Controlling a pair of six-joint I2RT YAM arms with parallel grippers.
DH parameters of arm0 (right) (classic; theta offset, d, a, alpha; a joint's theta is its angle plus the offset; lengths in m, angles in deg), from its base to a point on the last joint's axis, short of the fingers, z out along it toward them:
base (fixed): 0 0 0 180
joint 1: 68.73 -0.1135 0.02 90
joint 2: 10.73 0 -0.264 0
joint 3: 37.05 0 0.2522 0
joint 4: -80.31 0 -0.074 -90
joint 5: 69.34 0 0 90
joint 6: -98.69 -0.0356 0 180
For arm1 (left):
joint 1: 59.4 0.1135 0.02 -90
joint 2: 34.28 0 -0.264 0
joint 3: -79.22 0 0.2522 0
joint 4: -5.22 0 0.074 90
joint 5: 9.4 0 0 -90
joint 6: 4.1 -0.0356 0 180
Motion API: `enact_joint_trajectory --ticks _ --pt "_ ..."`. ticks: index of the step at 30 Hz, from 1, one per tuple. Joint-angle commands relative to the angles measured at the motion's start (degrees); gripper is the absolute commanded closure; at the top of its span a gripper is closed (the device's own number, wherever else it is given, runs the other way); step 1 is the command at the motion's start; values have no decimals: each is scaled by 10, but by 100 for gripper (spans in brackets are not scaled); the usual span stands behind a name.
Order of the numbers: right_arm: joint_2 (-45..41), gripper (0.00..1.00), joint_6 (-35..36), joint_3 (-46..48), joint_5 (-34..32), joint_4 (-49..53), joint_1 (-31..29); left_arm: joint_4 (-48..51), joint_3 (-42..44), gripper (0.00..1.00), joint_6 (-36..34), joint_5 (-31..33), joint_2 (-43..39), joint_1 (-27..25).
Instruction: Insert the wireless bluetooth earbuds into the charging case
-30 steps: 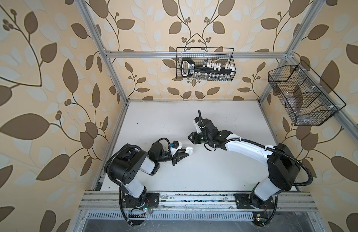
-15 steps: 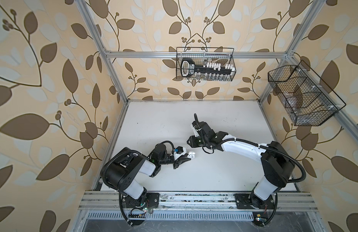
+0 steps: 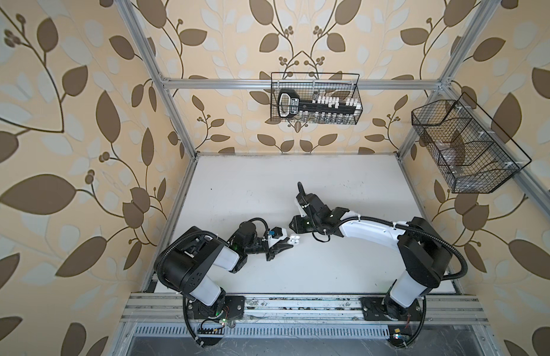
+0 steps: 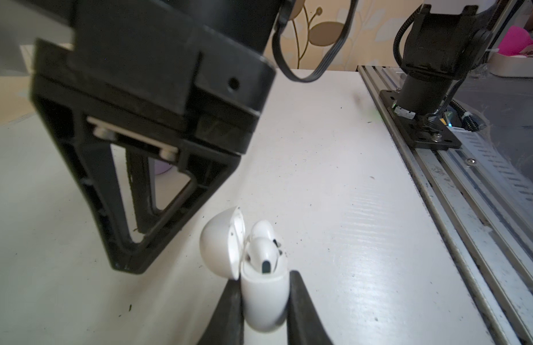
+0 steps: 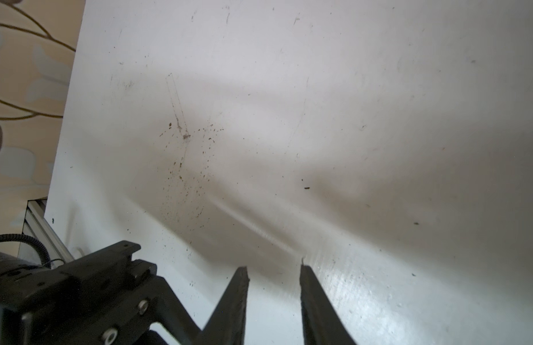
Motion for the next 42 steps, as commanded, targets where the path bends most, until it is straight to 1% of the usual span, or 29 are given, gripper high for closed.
enact_joint_trajectory --ticks 1,22,33,42 --pt "-12 70 -10 17 9 -12 -6 -14 3 85 -14 3 -17 -6" --pt "-42 71 -22 60 6 -22 -20 -11 -4 85 2 26 -17 -5" --pt "-51 72 -38 92 26 -45 -25 -21 -3 86 11 46 -17 -5" --pt "-72 72 -50 108 23 -45 -41 -28 -3 86 15 56 -16 -6"
